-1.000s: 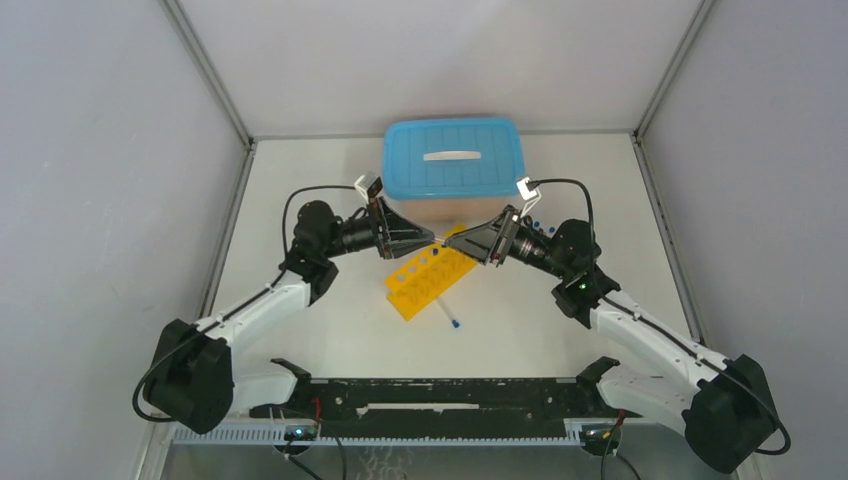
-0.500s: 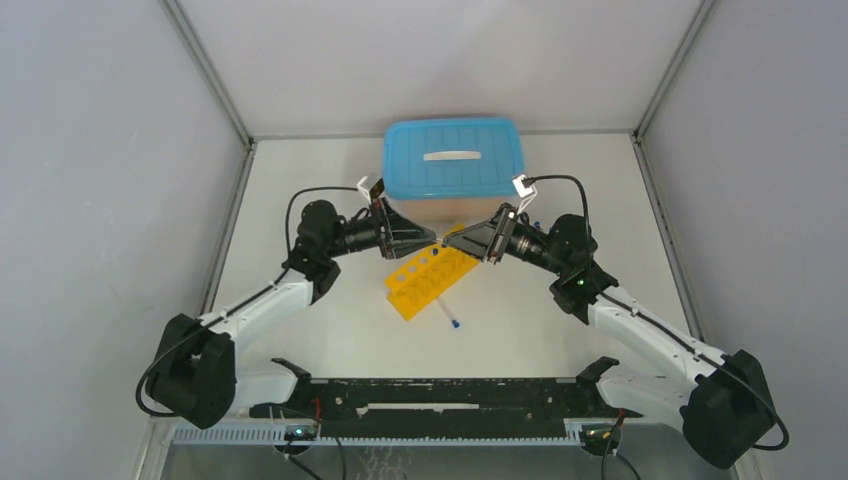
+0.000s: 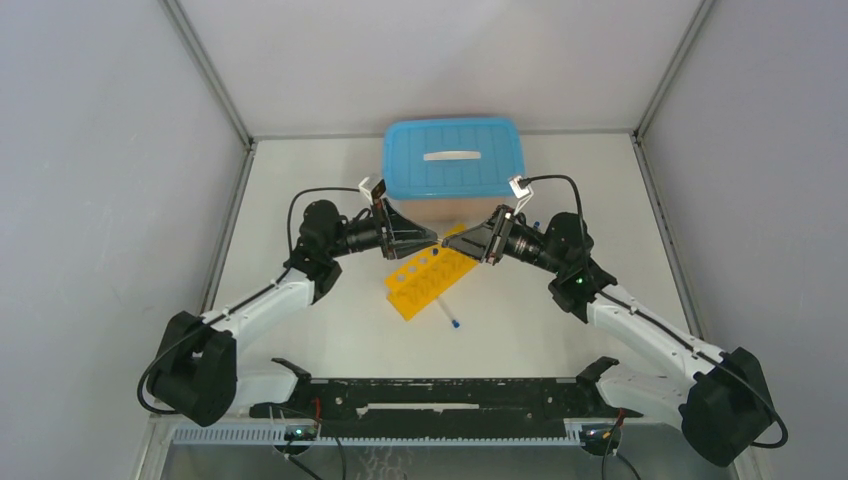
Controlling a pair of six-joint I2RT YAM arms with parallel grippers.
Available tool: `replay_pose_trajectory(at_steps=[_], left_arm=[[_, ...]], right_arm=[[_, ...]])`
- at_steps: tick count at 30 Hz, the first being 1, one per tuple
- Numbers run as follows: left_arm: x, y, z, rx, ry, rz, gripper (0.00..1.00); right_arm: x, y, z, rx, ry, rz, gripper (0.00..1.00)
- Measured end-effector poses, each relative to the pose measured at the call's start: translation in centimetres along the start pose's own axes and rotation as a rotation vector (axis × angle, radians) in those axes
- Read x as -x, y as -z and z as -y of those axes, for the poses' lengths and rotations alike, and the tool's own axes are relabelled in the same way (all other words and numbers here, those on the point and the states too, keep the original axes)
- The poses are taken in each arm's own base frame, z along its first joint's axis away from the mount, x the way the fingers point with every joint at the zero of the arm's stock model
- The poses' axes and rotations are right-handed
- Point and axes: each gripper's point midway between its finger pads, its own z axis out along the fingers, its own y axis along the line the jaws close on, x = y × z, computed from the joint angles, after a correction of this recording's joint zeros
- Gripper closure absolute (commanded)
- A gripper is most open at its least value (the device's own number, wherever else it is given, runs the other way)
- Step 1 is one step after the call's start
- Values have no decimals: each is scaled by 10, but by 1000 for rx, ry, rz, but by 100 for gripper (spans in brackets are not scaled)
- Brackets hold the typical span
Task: Organize the chemistry lab equipment
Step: Pick up the test tube at the center of the board.
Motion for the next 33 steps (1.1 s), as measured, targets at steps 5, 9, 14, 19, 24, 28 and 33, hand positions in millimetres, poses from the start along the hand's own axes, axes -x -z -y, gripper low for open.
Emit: replay_pose_trajectory(at_steps=[5, 9, 14, 19, 24, 28, 33], left_arm=[[0, 0, 0, 0, 0, -1, 89], [0, 0, 0, 0, 0, -1, 89], [0, -1, -1, 2, 3, -2, 89], [1, -1, -2, 4, 4, -1, 81], [1, -1, -3, 4, 3, -1, 63], [2, -2, -3, 4, -1, 4, 55], [4, -2, -3, 5, -3, 14, 46]], right_arm=[[-1, 0, 2, -6, -2, -5, 64], [-2, 0, 2, -8, -3, -6, 69], [-4, -1, 6, -18, -7, -13, 76], [-4, -1, 7, -23, -7, -17, 79], [-2, -1, 6, -27, -1, -15, 80], [0, -2, 5, -28, 7, -13, 80], [-1, -1, 9, -52, 10, -18, 80]])
